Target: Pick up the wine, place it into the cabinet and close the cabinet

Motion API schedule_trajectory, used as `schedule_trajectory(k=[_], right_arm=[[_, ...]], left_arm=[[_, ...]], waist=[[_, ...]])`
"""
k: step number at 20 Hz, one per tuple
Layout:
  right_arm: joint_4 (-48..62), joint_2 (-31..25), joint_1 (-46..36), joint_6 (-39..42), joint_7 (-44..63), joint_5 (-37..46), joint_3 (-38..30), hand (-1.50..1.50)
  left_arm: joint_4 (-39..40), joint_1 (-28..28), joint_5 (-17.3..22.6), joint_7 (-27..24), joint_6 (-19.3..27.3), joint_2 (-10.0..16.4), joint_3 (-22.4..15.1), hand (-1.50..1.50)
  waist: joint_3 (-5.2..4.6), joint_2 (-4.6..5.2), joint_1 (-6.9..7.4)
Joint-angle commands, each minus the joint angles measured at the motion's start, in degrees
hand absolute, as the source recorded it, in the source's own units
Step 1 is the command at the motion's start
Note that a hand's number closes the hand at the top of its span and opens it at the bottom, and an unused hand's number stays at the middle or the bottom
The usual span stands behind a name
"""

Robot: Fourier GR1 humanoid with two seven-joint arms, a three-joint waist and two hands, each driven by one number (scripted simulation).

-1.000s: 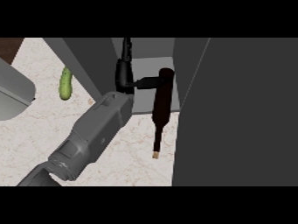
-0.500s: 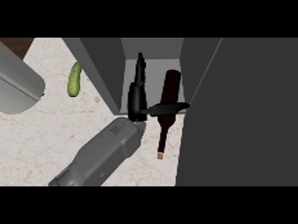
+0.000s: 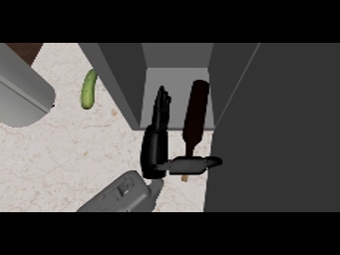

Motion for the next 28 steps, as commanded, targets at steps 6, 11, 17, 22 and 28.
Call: schedule_trajectory(k=[6,11,17,22,28], right_arm=[[-1.3,-3.0,2.3,2.3,0.2,-6.1,-6.1,-1.50],[-4.3,-3.8,2.5,3.1,3.5,-1.7,-1.6,-1.50],[-2.6,-11.8,5.6,15.9,0.6,-4.9,-3.2,1.50],[-0.2,-9.8,10.9,22.5,-1.0,-7.7,4.2,1.50],[-4.5,-11.5,13.3,21.5,4.1,-10.7,12.6,1.50]], left_arm=[[-22.1,18.6,-7.9,1.7,4.7,7.7,-7.7,1.50],[-30.7,26.1,-9.2,3.1,2.9,16.3,-7.9,1.50],[-34.0,32.8,-8.4,0.0,-4.0,26.3,-5.7,1.50],[-39.0,36.3,-6.3,0.3,-7.6,33.1,-0.6,1.50],[-39.0,40.3,-0.2,-1.9,-16.1,38.7,9.7,1.50]], waist=[[0.01,0.09,-0.12],[-0.03,0.12,0.16],[-0.04,0.03,0.16],[0.00,0.09,0.31],[-0.09,0.20,0.26]])
